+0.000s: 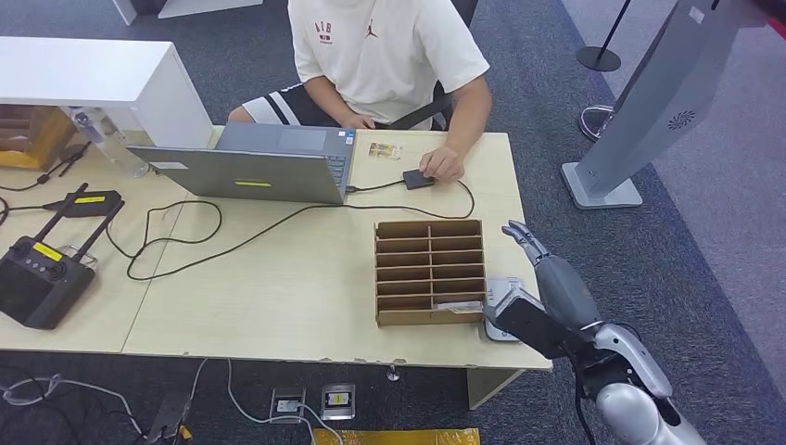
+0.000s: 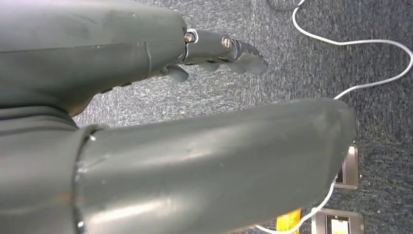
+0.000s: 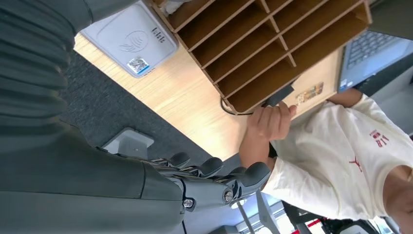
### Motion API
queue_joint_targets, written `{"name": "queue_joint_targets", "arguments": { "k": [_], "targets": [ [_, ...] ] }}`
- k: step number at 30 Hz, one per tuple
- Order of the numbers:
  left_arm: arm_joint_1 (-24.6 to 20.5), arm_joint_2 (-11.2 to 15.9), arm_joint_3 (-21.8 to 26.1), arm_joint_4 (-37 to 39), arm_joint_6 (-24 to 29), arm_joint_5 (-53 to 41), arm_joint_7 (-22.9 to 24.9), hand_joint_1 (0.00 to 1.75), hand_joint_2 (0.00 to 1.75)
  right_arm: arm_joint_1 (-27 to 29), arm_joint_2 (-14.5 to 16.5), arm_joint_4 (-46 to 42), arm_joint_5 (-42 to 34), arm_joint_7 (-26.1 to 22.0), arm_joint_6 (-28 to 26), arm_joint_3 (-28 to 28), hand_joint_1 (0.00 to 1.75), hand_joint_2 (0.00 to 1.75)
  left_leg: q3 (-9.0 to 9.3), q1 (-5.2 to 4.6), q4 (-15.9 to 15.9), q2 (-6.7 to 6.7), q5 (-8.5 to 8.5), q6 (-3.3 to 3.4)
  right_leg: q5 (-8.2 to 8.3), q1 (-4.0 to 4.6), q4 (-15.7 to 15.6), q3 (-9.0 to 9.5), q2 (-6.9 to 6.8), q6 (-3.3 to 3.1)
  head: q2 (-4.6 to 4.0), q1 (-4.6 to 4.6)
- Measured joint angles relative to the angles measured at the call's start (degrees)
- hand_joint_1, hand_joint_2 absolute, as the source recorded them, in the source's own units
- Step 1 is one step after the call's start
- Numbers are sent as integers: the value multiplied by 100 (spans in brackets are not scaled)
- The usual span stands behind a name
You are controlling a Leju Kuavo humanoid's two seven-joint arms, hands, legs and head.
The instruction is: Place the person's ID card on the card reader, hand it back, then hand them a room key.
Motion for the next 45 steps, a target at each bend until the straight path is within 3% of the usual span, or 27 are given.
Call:
{"name": "queue_joint_targets", "arguments": {
  "k": [7, 13, 30, 45],
  "targets": [
    [-13, -4, 0, 0, 0, -47, 102, 0, 0, 13, -159, 63, 931, 474, -75, 235, 0, 175, -1, 0, 0, 0, 0, 0, 0, 0, 0, 0, 0, 0, 0, 0],
    [-2, -34, 0, 0, 50, -81, 45, 0, 0, -6, -208, 257, 1201, 530, -59, 416, 0, 175, -2, 0, 0, 0, 0, 0, 0, 0, 0, 0, 0, 0, 0, -1],
    [-18, -95, 0, 0, -38, -75, -16, 0, 0, -218, -258, 712, 1583, 194, 70, 865, 0, 175, -3, 0, 0, 0, 0, 0, 0, 0, 1, 0, -1, 0, 0, 0],
    [-79, -95, 0, 0, -71, -75, -3, 0, 0, -519, 100, 1359, 1826, -123, -213, 1082, 0, 175, -3, 1, 0, 0, 0, 0, 0, 1, 1, 0, -1, 0, 0, 0]
  ]
}}
